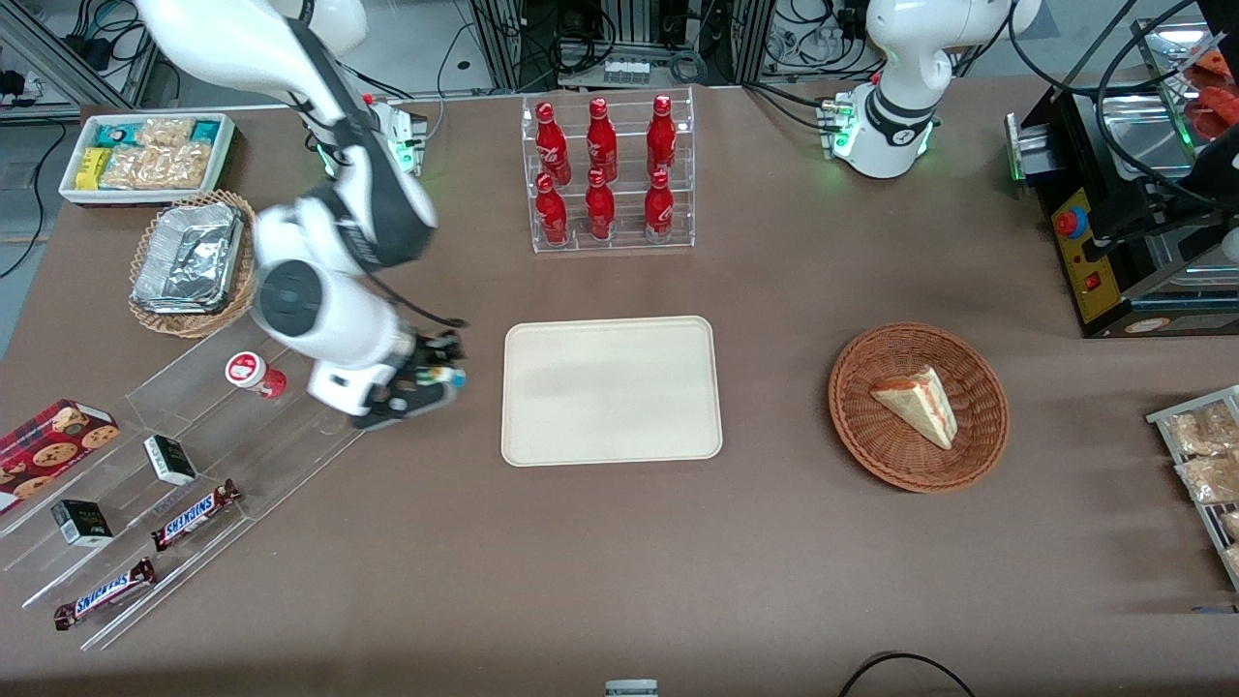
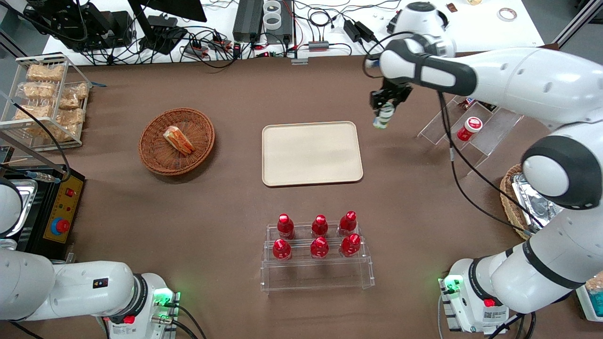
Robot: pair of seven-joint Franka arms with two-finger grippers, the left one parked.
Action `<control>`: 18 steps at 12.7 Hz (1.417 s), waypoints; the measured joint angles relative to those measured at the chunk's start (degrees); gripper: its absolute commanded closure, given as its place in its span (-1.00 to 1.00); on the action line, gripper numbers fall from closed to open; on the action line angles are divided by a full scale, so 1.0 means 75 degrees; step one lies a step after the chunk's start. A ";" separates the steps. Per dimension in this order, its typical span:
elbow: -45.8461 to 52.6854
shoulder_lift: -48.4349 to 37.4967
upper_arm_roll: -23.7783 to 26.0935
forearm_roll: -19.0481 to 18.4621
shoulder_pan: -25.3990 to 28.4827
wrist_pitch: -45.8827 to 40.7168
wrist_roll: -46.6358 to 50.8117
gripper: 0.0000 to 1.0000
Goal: Place green gum on tray
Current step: 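Lift the gum bottle and carry it over the beige tray, then lower the gum bottle onto the tray and open the right gripper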
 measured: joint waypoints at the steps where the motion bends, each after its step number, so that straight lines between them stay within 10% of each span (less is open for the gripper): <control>1: 0.0258 0.0349 -0.0002 0.0090 0.0266 0.0133 0.0487 1.00; 18: 0.2218 0.2849 -0.0025 0.0112 0.2371 0.1493 0.4223 1.00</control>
